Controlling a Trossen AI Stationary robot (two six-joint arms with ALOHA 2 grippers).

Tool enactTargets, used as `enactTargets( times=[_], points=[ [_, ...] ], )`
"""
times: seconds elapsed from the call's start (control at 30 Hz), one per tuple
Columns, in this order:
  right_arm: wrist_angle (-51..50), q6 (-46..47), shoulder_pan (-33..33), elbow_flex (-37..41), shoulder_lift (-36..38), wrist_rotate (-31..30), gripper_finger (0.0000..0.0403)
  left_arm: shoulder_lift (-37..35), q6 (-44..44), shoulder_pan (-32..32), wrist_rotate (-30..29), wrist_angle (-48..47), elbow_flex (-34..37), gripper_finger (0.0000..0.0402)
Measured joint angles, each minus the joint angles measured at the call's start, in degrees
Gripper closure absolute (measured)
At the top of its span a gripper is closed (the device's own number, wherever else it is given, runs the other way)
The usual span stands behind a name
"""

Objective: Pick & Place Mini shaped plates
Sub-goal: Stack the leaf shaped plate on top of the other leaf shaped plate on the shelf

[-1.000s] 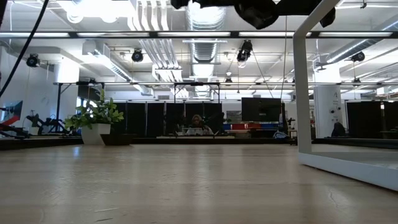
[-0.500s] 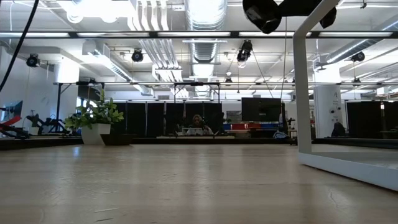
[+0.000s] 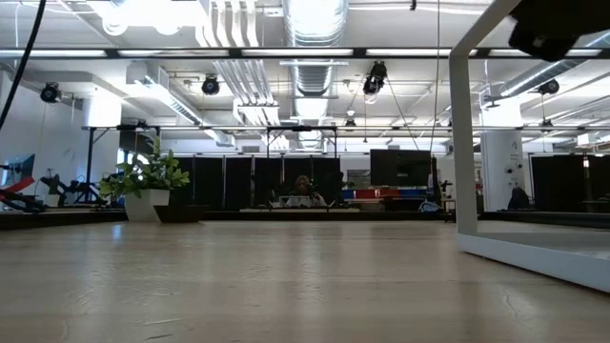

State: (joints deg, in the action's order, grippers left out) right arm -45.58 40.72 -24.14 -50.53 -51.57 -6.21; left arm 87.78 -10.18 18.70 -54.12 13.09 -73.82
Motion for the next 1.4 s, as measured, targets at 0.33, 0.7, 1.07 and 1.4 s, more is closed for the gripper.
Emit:
enactTargets(
  times=[0.33,0.7,1.07,1.4],
  points=[
    [1.92,1.84,-1.61,2.72,-6.88,18.39,0.0394,-2.49,8.56,-0.09,0.01,-16.15,0.00,0.0312],
    [10.68,3.06,-4.91,2.78,-19.52,19.84,0.0394,-2.76,9.93,-0.09,0.02,-20.20,0.00,0.0312],
    [17.90,8.02,-6.63,2.35,-32.00,20.42,0.0394,-5.12,8.60,-0.09,0.21,-22.10,0.00,0.0312],
    [20.29,8.81,-7.41,2.30,-36.81,21.77,0.0394,-6.55,8.34,-0.09,0.21,-22.73,0.00,0.0312]
  ],
)
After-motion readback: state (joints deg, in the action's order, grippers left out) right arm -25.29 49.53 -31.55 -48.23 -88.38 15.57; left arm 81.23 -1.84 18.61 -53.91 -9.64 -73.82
